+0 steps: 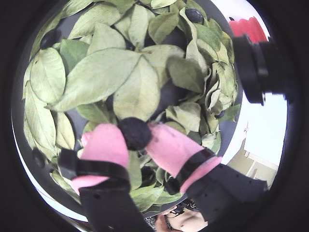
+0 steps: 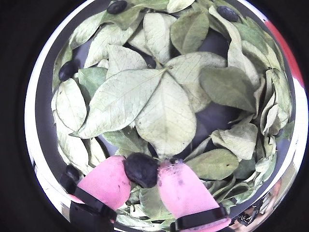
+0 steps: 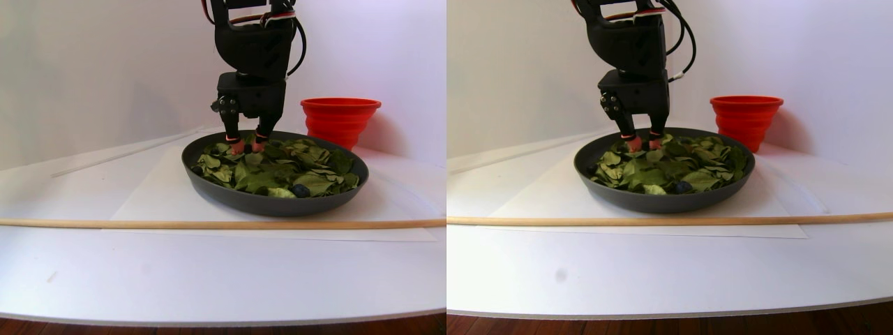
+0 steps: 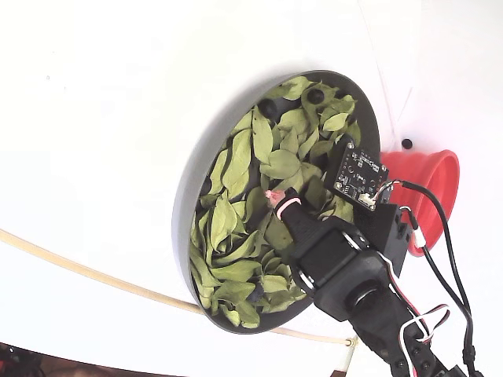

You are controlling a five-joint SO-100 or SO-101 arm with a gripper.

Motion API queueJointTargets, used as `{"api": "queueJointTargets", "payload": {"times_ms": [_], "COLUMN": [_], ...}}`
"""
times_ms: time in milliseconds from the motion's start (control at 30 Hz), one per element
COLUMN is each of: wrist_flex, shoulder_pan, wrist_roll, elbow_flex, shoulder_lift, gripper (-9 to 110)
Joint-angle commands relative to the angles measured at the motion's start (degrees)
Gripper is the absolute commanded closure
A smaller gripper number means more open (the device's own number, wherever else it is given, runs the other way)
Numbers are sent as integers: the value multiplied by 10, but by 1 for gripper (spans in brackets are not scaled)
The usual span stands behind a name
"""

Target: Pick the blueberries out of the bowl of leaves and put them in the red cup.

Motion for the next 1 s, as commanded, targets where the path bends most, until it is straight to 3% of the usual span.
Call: {"api": "queueJointTargets", "payload": {"times_ms": [0, 967], "wrist_flex": [9, 58], "shoulder_pan": [14, 84], "wrist_roll": [-4, -19], "elbow_flex": [4, 12], "shoulder_lift": [78, 164], "gripper": [93, 93]}}
